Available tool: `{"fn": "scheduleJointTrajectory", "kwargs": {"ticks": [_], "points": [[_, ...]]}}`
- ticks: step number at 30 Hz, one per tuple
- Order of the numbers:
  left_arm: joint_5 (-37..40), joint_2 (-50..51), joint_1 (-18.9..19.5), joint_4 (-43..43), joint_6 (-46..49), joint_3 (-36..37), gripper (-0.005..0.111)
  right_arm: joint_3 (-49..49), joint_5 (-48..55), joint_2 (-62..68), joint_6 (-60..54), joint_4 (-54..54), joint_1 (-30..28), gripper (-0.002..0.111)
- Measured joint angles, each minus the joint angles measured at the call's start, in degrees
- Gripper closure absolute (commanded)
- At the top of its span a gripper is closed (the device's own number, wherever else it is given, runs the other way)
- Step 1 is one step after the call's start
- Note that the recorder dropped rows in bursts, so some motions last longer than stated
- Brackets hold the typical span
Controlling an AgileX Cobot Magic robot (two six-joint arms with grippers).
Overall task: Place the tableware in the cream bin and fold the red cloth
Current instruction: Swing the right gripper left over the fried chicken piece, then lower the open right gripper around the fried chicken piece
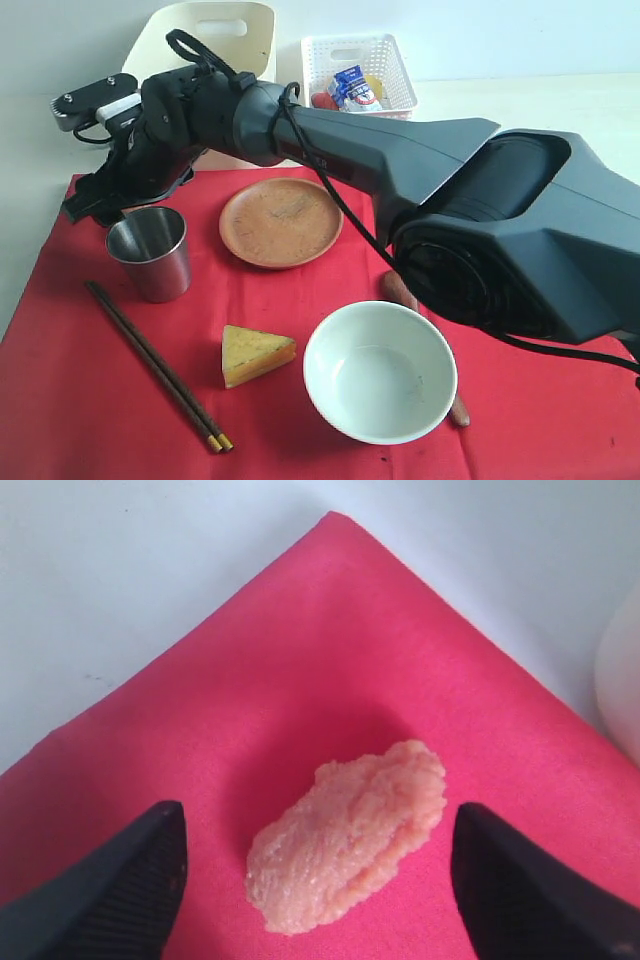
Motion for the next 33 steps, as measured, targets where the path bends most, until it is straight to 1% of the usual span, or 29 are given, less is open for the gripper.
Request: {"fn": "scheduleJointTrajectory", "kwargs": {"ticks": [12, 20, 29, 33], "points": [[0.0, -0.15, 0.0, 0.0, 0.0, 0.0, 0.105, 0.0, -0.52, 0.0, -4.62, 1.03, 0.0, 0.038], [0.0, -0.15, 0.0, 0.0, 0.0, 0.0, 0.105, -0.61, 3.94, -0.22, -15.33, 1.58, 0.6, 0.038], [0.0, -0.15, 0.0, 0.0, 0.0, 0.0, 0.105, -0.61, 5.21, -0.47, -16.09, 1.44, 0.63, 0.037], [0.0, -0.15, 0.0, 0.0, 0.0, 0.0, 0.105, -0.61, 3.75, -0.37, -13.07, 0.8, 0.73, 0.035]]}}
